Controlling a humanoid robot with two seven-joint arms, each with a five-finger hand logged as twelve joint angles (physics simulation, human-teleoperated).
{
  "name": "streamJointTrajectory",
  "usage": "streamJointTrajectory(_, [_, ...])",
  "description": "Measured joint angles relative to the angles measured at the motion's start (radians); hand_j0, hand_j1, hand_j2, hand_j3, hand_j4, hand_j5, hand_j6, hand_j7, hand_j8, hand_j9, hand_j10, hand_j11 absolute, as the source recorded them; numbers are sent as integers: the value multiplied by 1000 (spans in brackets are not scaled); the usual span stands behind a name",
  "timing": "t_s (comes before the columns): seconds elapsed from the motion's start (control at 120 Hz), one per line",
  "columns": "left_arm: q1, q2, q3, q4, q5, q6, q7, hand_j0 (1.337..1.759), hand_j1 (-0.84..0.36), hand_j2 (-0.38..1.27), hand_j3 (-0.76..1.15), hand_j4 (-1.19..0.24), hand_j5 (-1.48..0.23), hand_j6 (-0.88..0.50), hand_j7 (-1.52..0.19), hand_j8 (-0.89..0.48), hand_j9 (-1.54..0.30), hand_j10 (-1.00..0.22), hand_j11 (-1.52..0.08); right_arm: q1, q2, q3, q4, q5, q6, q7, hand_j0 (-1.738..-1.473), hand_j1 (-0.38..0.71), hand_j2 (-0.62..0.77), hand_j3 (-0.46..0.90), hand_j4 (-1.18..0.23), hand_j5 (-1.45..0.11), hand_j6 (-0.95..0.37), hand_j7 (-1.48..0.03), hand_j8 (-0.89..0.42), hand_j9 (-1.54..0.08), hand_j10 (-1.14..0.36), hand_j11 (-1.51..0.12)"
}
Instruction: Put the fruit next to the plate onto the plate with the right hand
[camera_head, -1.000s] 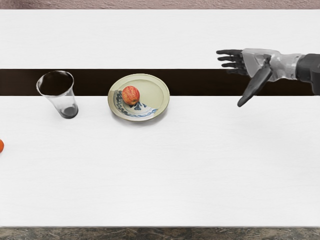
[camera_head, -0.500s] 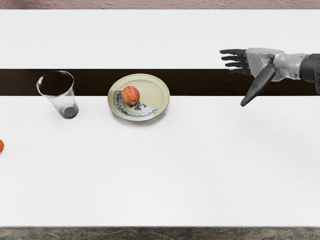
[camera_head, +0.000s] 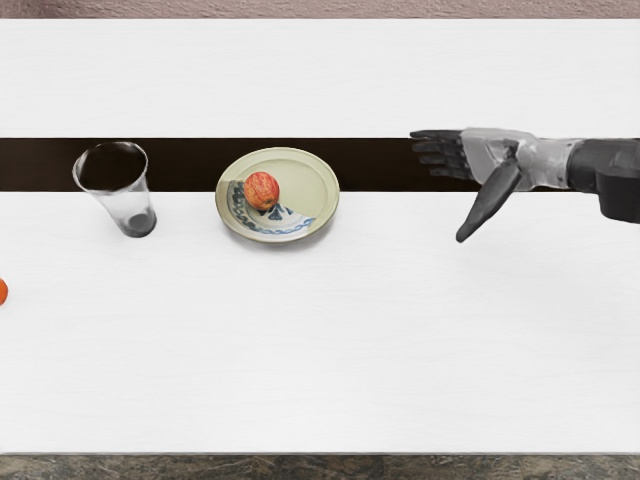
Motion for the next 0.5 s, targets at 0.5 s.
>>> streamJointTrajectory(0.5, [167,0,423,-182,227,-186,11,1658,334,2,0,-12,-16,-12,-16,-12,-16,-12,-16,-20,18,-2,57,-3,0,-35,-1658,-349,1,0,-1,0,-1,0,-1,0,0,0])
